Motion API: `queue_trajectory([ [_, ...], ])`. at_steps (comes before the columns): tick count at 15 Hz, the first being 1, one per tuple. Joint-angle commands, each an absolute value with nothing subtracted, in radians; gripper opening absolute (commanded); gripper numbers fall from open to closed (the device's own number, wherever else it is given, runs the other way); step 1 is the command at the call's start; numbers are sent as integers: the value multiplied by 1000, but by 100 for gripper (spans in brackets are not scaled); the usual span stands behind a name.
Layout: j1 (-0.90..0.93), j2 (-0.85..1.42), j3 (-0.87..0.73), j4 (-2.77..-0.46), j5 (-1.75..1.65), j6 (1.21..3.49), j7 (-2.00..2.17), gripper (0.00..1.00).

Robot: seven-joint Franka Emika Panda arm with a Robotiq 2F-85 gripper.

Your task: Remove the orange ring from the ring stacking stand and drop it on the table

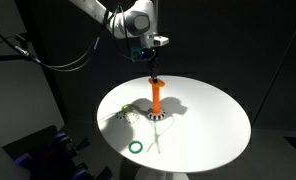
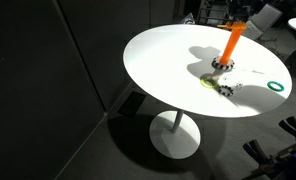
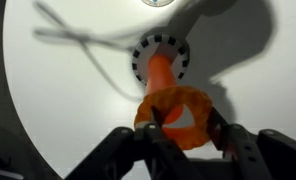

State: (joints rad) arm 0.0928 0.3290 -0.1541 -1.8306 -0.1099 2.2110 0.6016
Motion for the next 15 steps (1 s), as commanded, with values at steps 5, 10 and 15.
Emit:
queue_trajectory([
  [5,84,269,-126,-1852,-123,2255,611,23],
  [10,93,274,-100,-1882,-119,2347,604,23],
  [15,105,278,-93,-1908,-126,2382,611,87],
])
